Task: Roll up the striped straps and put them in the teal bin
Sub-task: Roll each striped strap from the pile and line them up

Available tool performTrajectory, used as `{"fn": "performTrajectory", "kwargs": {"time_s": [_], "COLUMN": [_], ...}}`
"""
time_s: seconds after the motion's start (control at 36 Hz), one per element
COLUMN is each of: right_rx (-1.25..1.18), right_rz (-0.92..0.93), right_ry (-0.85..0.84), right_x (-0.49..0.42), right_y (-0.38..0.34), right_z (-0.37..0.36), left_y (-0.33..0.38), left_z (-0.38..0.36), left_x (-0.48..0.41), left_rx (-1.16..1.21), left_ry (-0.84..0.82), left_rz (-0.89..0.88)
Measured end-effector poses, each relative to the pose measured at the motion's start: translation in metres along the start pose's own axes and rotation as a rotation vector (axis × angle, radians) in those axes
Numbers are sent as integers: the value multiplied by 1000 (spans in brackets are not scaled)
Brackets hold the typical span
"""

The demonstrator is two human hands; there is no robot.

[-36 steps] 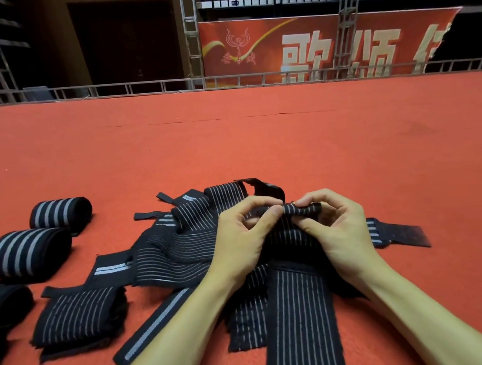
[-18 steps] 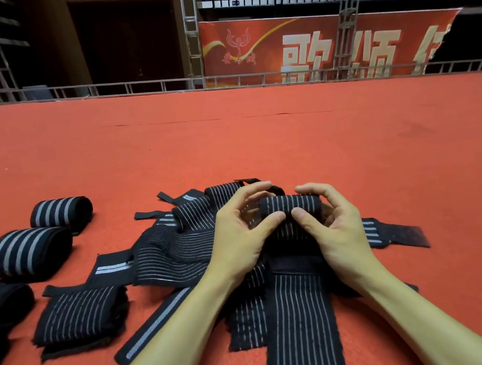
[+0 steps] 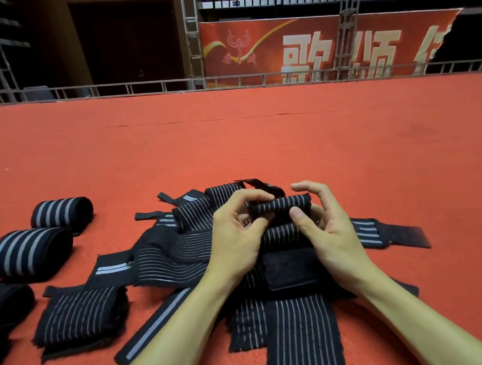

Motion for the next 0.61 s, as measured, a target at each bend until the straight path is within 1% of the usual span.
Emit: {"fn": "performTrajectory", "kwargs": {"time_s": [0.14,0.28,0.36,0.44,0.5,0.61], "right_rx": [72,61,33,15,10,-111], "right_rz": [43,46,36,26,19,-38], "right_ry": [25,76,82,71,66,72], "right_x": [2,1,1,2,2,4], "right_y": [-2,1,1,0,1,5], "right_z": [-1,6,8,6,6,5], "left_y": [0,3,2,-9,-16,-12], "left_z": [-3,-13,-14,-15,-15,-15], "left_x": [1,5,5,4,3,3], "left_rx": [-5,66,117,156,124,90], "left_ry": [-24,-103,-96,-79,-85,-101], "left_rz": [11,26,52,145,183,155]}}
Point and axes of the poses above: each hand's wrist, its own x-axis away from the middle knuckle, its own z-axis out of the back of the hand, y = z × x, the point moved 9 cm from there along -x, towards the middle knuckle
